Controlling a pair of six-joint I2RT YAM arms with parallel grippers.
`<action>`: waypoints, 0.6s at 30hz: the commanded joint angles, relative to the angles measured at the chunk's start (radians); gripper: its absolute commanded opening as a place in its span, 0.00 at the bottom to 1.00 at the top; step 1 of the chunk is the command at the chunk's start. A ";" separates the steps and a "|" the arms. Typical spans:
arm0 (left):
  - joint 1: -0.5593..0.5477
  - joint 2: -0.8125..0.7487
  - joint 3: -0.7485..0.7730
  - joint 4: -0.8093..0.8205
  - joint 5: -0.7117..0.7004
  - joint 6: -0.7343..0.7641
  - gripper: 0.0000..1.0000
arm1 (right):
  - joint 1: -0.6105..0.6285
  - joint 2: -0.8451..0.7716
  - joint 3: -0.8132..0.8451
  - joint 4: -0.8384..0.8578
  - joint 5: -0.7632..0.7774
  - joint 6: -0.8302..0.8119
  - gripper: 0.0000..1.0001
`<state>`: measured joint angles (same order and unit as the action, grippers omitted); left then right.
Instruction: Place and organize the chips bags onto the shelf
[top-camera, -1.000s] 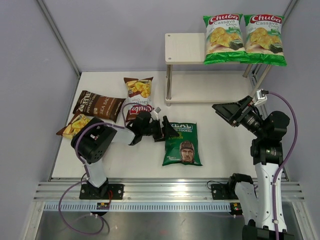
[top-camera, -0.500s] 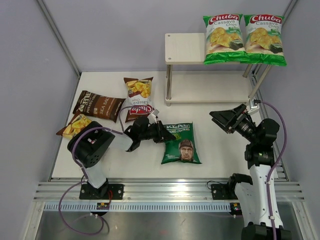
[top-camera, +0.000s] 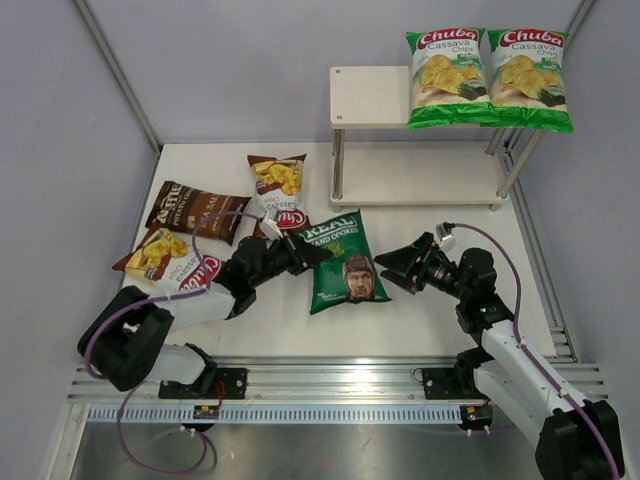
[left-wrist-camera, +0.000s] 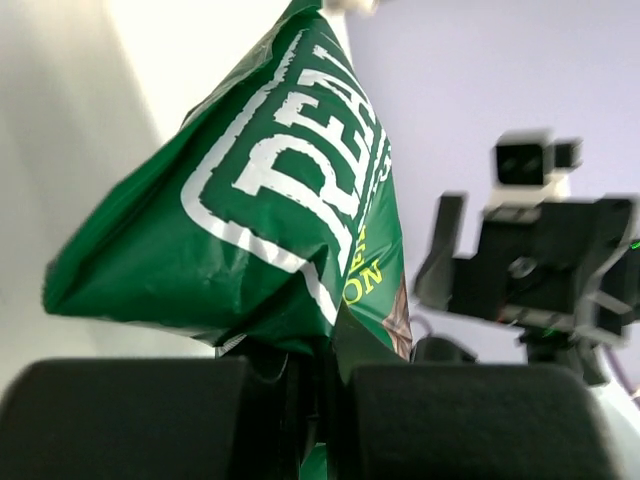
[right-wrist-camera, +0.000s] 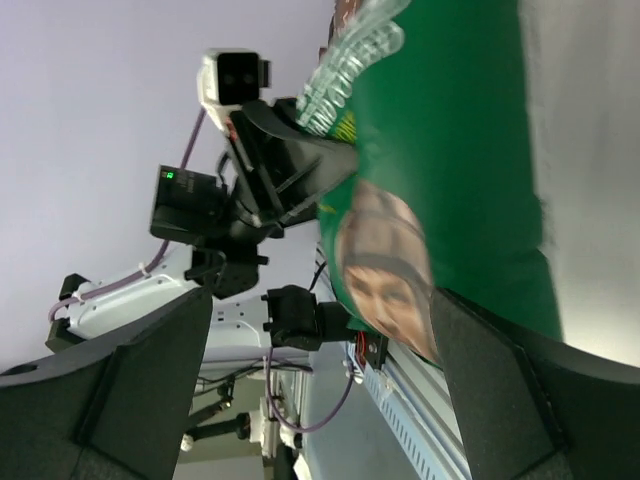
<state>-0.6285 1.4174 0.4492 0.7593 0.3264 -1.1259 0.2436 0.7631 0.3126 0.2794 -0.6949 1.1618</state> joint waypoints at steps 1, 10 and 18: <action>0.012 -0.159 0.012 -0.013 -0.159 0.037 0.00 | 0.048 -0.002 0.033 0.076 0.121 -0.036 0.97; 0.023 -0.537 0.152 -0.494 -0.515 0.175 0.02 | 0.209 0.002 0.006 0.165 0.204 -0.016 0.98; 0.027 -0.624 0.209 -0.491 -0.498 0.124 0.02 | 0.379 0.142 0.023 0.429 0.257 -0.036 0.98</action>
<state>-0.6029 0.8360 0.6052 0.2016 -0.1383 -0.9783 0.5732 0.8604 0.3138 0.5148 -0.4961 1.1522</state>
